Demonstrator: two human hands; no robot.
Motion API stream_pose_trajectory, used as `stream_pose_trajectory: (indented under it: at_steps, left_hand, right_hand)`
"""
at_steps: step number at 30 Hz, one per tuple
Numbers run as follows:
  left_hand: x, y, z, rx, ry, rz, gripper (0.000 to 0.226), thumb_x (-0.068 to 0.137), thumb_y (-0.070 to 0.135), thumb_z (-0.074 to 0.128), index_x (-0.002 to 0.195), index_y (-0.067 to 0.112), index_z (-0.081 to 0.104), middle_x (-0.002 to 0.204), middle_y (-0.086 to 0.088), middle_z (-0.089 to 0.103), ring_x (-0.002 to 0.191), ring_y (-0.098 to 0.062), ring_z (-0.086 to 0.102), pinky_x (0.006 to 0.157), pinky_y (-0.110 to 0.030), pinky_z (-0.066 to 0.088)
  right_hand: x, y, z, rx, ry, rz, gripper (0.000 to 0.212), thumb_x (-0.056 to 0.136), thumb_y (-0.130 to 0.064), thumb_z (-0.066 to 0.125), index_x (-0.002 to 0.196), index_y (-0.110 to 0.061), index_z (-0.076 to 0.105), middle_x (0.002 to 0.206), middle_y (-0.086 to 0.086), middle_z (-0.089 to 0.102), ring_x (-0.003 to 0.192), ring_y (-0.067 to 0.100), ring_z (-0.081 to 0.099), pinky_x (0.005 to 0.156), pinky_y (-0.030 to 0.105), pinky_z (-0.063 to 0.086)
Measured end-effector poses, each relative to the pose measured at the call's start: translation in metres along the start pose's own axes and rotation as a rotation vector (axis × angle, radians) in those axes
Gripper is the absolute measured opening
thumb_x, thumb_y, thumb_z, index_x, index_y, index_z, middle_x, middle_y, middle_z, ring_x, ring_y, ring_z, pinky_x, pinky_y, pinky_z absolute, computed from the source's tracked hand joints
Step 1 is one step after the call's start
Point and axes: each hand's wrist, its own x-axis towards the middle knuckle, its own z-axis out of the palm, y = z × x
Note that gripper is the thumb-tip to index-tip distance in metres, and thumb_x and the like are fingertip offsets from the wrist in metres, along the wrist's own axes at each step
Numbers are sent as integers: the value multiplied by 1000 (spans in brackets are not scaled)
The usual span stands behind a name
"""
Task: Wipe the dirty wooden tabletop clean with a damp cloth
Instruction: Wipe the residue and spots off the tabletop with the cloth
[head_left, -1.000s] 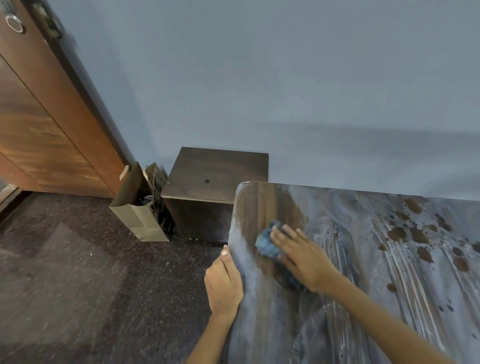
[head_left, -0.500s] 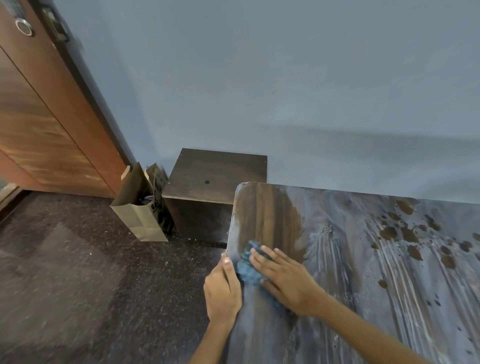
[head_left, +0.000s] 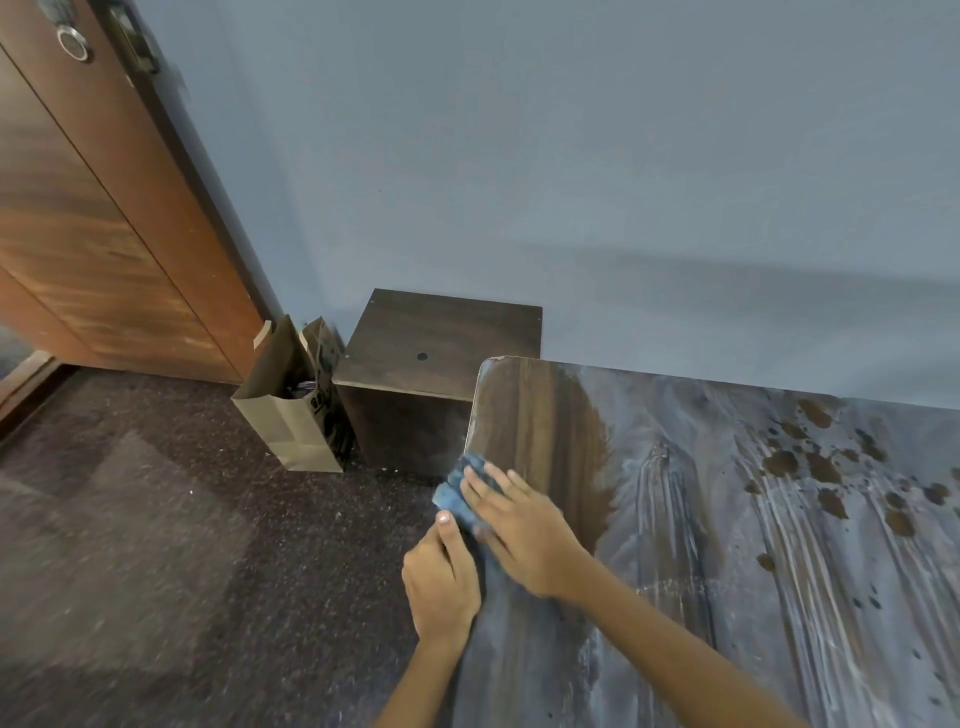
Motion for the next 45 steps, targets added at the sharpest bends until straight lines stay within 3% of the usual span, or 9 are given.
stream_pose_trajectory:
  at_steps: [4, 7, 11, 20, 24, 28, 36, 40, 45]
  left_hand:
    - [-11, -1, -7, -5, 52, -65, 85, 89, 58, 14, 69, -4, 69, 54, -10, 63, 50, -22, 58, 51, -29, 42]
    - [-19, -3, -9, 10, 70, -92, 75, 90, 51, 17, 92, 2, 73, 70, -9, 71, 53, 1, 51, 55, -15, 39]
    - [-23, -2, -12, 8, 81, -139, 65, 91, 45, 21, 101, 5, 71, 65, 1, 69, 56, 2, 54, 56, -16, 39]
    - [-33, -4, -22, -33, 101, -110, 88, 89, 63, 14, 68, -1, 71, 58, -16, 66, 54, -29, 61, 55, -27, 38]
    - [-42, -6, -27, 7, 81, -133, 74, 88, 51, 18, 94, 2, 73, 77, -16, 72, 74, -31, 66, 65, -25, 40]
    - [-43, -3, -28, 14, 93, -126, 78, 87, 54, 15, 94, 3, 73, 68, -13, 71, 61, -23, 62, 57, -24, 39]
    - [-44, 1, -33, 12, 64, -154, 75, 90, 54, 14, 51, 7, 58, 43, 0, 52, 40, -10, 48, 46, -24, 30]
    - [-52, -3, -39, 50, 48, -144, 69, 92, 44, 20, 88, 1, 73, 57, -13, 66, 48, -8, 51, 50, -20, 35]
    - [-65, -1, -45, 12, 66, -178, 90, 87, 61, 8, 83, -4, 71, 59, -9, 65, 55, -20, 58, 54, -25, 38]
  right_hand:
    - [-47, 31, -2, -114, -40, -19, 49, 98, -41, 15, 140, -21, 31, 146, -7, 37, 137, 13, 26, 113, 36, 25]
    - [-22, 53, -10, 6, -28, 219, 65, 93, -48, -6, 145, -17, 16, 154, -1, 17, 142, 16, 2, 117, 34, 8]
    - [39, 33, -14, 38, 51, 504, 51, 99, -34, 16, 146, -13, 12, 155, 4, 11, 143, 24, 4, 118, 38, 7]
    - [-52, -23, 10, 36, -57, -34, 47, 95, -38, 29, 139, -22, 33, 145, -7, 39, 136, 14, 32, 109, 38, 30]
    - [-56, 29, -3, 24, -48, 238, 62, 93, -50, -4, 145, -21, 11, 153, -7, 11, 143, 16, 8, 116, 36, 9]
    - [-9, 27, -8, 51, 36, 580, 53, 98, -36, 14, 146, -14, 8, 156, 2, 8, 143, 22, 2, 117, 37, 4]
    - [-48, -45, 8, 34, 7, 102, 48, 90, -36, 32, 132, -18, 47, 137, -4, 50, 129, 16, 44, 103, 36, 42]
    - [-86, -16, 4, -54, -51, 172, 50, 98, -41, 14, 136, -22, 40, 140, -8, 45, 134, 12, 31, 106, 39, 36]
    - [-41, -1, -3, 49, -8, 523, 56, 96, -39, 6, 146, -14, 9, 156, 1, 10, 143, 22, 2, 116, 36, 3]
